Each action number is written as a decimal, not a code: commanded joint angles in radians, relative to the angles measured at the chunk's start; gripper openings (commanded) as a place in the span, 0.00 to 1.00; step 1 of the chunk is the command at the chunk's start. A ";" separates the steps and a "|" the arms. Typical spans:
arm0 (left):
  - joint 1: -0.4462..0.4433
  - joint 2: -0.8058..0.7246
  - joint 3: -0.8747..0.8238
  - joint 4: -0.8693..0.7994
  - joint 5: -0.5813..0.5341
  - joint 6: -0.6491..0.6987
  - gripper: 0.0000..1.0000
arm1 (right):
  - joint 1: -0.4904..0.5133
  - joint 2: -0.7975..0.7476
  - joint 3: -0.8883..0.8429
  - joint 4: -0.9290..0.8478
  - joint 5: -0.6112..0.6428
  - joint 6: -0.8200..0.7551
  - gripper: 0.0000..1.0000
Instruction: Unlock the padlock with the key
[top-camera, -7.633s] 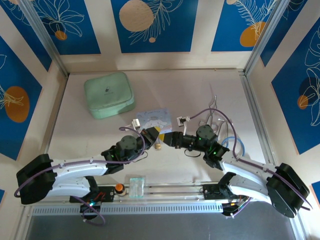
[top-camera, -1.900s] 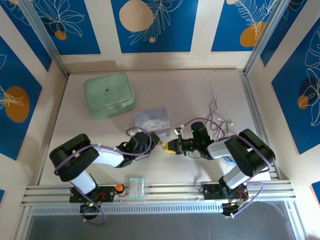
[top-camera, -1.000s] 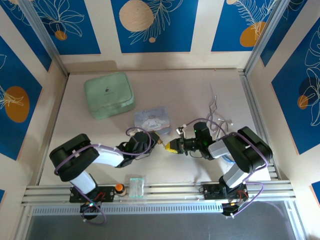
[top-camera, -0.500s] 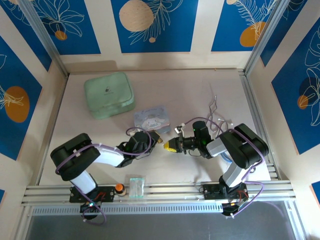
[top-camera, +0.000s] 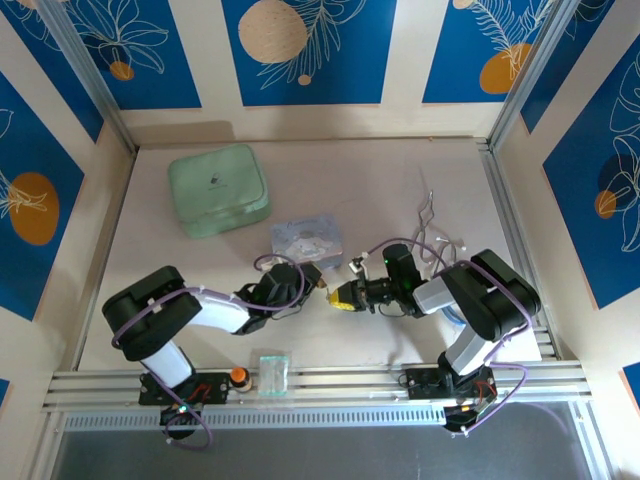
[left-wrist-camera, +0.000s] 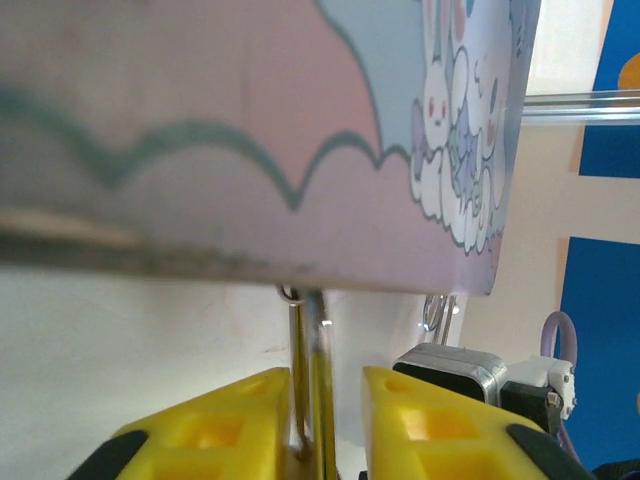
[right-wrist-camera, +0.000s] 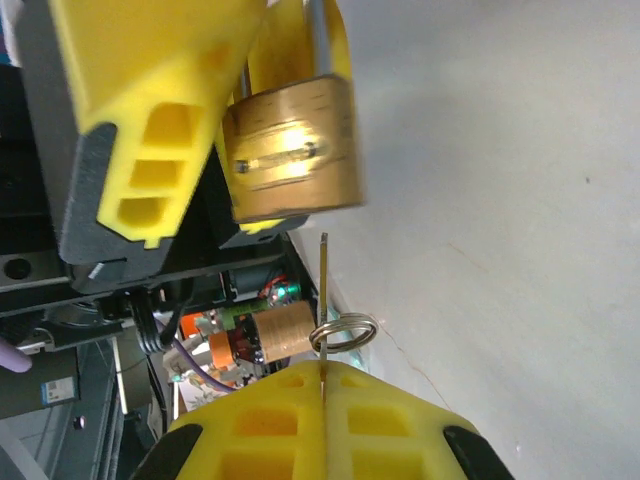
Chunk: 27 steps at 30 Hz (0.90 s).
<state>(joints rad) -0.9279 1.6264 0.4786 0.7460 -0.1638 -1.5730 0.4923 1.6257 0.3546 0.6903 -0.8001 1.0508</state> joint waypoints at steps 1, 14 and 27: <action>-0.006 -0.009 -0.015 -0.055 0.002 -0.001 0.33 | 0.015 -0.050 0.033 -0.166 0.011 -0.101 0.00; -0.041 -0.163 -0.035 -0.197 -0.053 0.156 0.42 | 0.038 -0.118 0.066 -0.279 -0.008 -0.193 0.00; -0.080 -0.270 -0.040 -0.170 0.024 0.252 0.30 | 0.079 -0.165 0.082 -0.187 -0.036 -0.133 0.00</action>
<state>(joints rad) -0.9993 1.3895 0.4461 0.5606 -0.1497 -1.3510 0.5629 1.4696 0.4313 0.4686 -0.8051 0.8948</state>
